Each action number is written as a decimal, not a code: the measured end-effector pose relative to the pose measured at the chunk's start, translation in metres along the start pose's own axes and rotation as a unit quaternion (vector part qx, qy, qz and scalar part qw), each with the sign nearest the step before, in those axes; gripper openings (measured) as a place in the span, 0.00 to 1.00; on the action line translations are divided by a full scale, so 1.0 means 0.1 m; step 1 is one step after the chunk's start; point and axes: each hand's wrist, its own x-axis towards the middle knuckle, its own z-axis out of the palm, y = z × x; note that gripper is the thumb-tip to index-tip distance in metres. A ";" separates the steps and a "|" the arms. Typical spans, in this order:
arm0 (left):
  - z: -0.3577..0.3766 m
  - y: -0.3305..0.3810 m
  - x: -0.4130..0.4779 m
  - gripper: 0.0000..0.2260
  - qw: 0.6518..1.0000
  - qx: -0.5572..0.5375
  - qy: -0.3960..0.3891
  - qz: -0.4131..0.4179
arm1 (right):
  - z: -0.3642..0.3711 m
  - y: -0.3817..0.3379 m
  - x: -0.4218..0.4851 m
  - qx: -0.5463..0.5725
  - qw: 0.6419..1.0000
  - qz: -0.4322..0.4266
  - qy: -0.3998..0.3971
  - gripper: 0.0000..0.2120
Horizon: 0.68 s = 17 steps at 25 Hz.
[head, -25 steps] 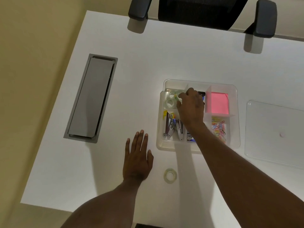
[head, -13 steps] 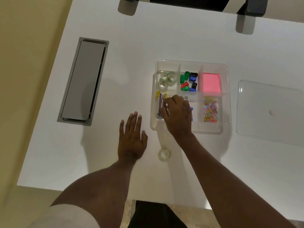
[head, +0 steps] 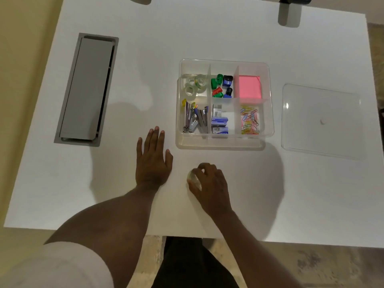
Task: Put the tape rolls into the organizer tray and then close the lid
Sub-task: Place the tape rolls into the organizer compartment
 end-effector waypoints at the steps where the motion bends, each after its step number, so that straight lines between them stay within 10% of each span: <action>1: 0.00 0.00 0.00 0.29 1.000 0.000 0.001 0.002 | 0.02 0.01 -0.10 -0.005 1.000 0.008 -0.004 0.15; 17: 0.01 0.00 0.01 0.30 1.000 -0.003 -0.004 -0.005 | 0.04 -0.05 -0.11 -0.016 1.000 0.016 0.009 0.23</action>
